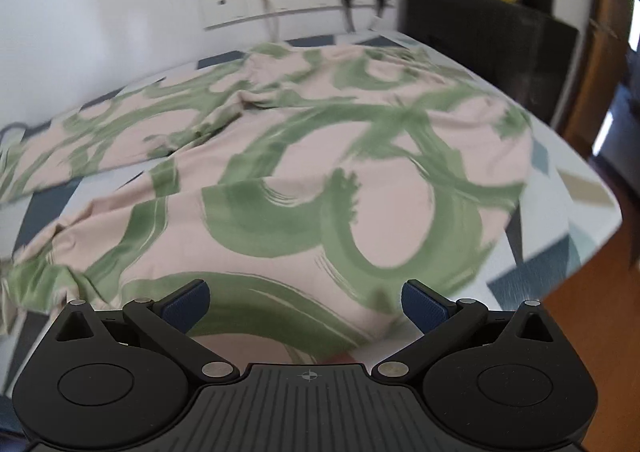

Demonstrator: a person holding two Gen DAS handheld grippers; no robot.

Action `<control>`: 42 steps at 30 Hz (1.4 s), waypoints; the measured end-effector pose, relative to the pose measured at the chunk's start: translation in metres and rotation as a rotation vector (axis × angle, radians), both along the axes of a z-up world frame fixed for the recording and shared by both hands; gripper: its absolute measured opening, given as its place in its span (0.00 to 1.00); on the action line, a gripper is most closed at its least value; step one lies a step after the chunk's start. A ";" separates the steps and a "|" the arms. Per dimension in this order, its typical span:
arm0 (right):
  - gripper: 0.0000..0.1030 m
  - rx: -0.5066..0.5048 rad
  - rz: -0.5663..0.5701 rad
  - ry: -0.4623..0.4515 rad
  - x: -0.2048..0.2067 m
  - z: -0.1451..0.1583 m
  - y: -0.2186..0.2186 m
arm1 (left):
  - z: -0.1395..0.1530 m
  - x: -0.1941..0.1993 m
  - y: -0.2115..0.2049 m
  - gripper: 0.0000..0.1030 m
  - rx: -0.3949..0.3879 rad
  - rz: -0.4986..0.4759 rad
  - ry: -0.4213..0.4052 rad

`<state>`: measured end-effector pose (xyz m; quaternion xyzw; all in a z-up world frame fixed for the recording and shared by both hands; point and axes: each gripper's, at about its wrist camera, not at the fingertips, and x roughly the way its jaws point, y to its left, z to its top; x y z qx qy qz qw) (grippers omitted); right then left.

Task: Fold clothes
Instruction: 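Grasp a bunched fold with the left gripper while the right gripper pinches fabric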

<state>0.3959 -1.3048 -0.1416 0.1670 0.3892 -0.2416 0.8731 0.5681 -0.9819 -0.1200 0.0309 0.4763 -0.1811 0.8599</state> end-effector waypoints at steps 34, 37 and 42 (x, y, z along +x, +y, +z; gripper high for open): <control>0.75 -0.040 0.271 0.066 0.073 -0.015 0.037 | -0.009 -0.024 0.046 0.67 0.284 -0.094 -0.140; 0.37 -0.057 0.264 0.020 0.074 -0.011 0.029 | -0.010 -0.020 0.040 0.33 0.249 -0.103 -0.130; 0.07 -0.076 0.182 -0.009 0.080 -0.013 0.011 | -0.002 -0.018 0.026 0.16 0.171 -0.138 -0.070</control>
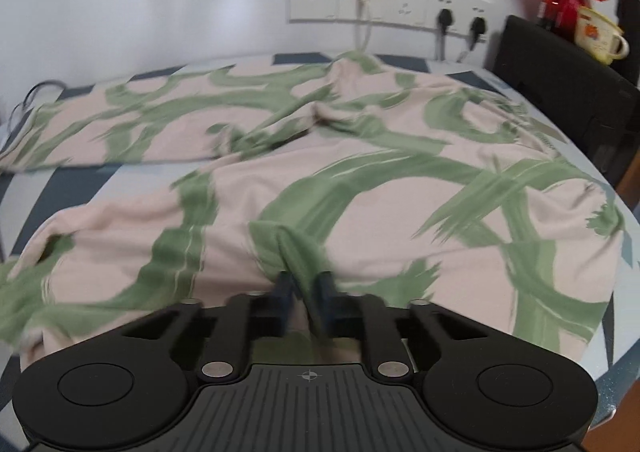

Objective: Fold clothes

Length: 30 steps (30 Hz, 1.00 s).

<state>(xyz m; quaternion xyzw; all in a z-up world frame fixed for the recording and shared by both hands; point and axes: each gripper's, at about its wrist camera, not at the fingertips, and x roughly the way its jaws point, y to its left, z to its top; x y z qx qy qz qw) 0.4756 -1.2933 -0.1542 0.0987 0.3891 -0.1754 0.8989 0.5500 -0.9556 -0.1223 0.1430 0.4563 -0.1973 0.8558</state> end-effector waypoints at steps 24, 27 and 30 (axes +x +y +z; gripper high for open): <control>0.30 0.159 -0.395 -0.077 -0.021 -0.001 -0.100 | 0.018 0.036 0.016 0.68 -0.238 0.258 0.037; 0.32 0.219 -0.358 -0.125 -0.032 0.006 -0.086 | 0.001 0.059 0.028 0.61 -0.451 0.382 0.140; 0.31 0.298 -0.291 -0.155 -0.036 0.013 -0.073 | -0.014 0.076 0.024 0.61 -0.569 0.436 0.222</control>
